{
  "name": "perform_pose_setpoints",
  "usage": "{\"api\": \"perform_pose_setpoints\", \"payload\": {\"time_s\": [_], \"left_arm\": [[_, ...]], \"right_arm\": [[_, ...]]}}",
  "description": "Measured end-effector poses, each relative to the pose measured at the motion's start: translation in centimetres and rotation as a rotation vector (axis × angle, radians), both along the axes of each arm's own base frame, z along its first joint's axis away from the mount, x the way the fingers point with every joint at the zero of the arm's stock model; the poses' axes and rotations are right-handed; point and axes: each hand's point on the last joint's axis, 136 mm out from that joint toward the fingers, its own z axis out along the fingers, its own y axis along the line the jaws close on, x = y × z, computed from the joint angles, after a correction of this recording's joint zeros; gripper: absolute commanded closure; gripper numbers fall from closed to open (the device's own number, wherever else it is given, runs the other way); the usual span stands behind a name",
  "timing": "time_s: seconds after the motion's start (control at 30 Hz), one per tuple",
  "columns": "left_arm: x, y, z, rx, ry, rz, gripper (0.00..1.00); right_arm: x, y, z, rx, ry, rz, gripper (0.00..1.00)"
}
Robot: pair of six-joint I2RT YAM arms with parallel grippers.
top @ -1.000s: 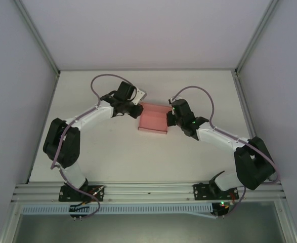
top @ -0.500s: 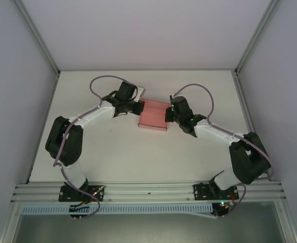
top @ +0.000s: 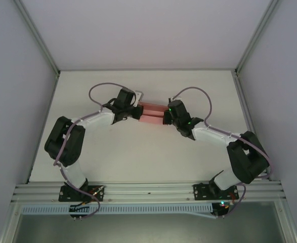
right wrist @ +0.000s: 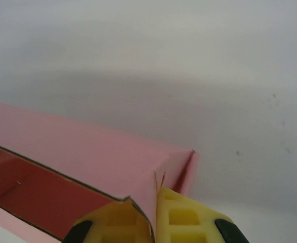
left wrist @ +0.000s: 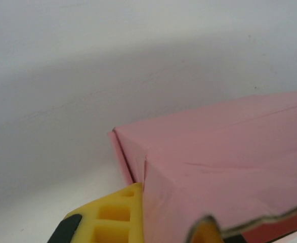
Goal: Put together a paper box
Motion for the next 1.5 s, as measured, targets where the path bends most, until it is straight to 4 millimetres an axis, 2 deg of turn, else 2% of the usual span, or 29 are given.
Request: {"api": "perform_pose_setpoints", "payload": {"time_s": [0.1,0.13,0.2,0.33,0.5,0.73,0.8,0.87,0.97,1.07,1.13,1.2,1.3,1.33,1.37,1.5], "left_arm": [[-1.6,0.4,-0.3,0.002,-0.001,-0.013,0.82],[-2.5,0.6,-0.6,0.004,0.012,-0.022,0.70],[-4.1,0.7,-1.2,0.009,0.044,-0.043,0.59],[-6.6,1.0,-2.3,0.024,0.106,-0.069,0.22],[-8.3,1.9,-0.9,0.014,0.119,-0.071,0.00],[-9.9,3.2,1.7,0.003,0.128,-0.056,0.00],[-9.8,3.3,2.5,-0.007,0.131,-0.041,0.00],[-9.0,3.1,3.3,-0.026,0.127,-0.018,0.00],[-6.2,3.0,3.7,-0.051,0.130,0.037,0.03],[-3.1,2.3,2.3,-0.063,0.167,0.070,0.12],[-2.1,2.0,0.3,-0.056,0.209,0.075,0.20],[-2.3,1.8,-2.1,-0.042,0.269,0.065,0.31],[-3.0,1.5,-4.4,-0.028,0.328,0.040,0.40],[-3.2,1.4,-4.9,-0.029,0.340,0.036,0.43],[-3.4,1.4,-5.1,-0.036,0.350,0.031,0.44],[-3.6,1.0,-5.3,-0.086,0.363,0.016,0.56]], "right_arm": [[-1.9,-0.1,-0.5,-0.043,-0.044,0.040,1.00],[-2.8,0.0,-0.6,-0.059,-0.056,0.062,1.00],[-4.5,0.3,-1.1,-0.090,-0.065,0.113,1.00],[-7.4,0.2,-2.8,-0.179,-0.084,0.195,1.00],[-9.2,-0.5,-4.7,-0.259,-0.085,0.226,1.00],[-9.8,-0.7,-5.1,-0.295,-0.094,0.233,1.00],[-9.8,-0.7,-5.2,-0.301,-0.096,0.237,0.99],[-9.8,-0.7,-5.2,-0.305,-0.096,0.241,0.98],[-9.8,-0.7,-5.2,-0.311,-0.098,0.244,0.95],[-9.7,-0.7,-5.2,-0.318,-0.100,0.245,0.89],[-9.8,-0.8,-5.3,-0.323,-0.100,0.249,0.83],[-9.9,-0.9,-5.3,-0.329,-0.093,0.251,0.76],[-10.2,-1.0,-4.6,-0.311,-0.094,0.255,0.56],[-10.4,-1.0,-4.2,-0.300,-0.095,0.263,0.49],[-10.7,-1.0,-3.7,-0.279,-0.100,0.267,0.39],[-12.0,-0.5,-1.3,-0.183,-0.125,0.316,0.16]]}}
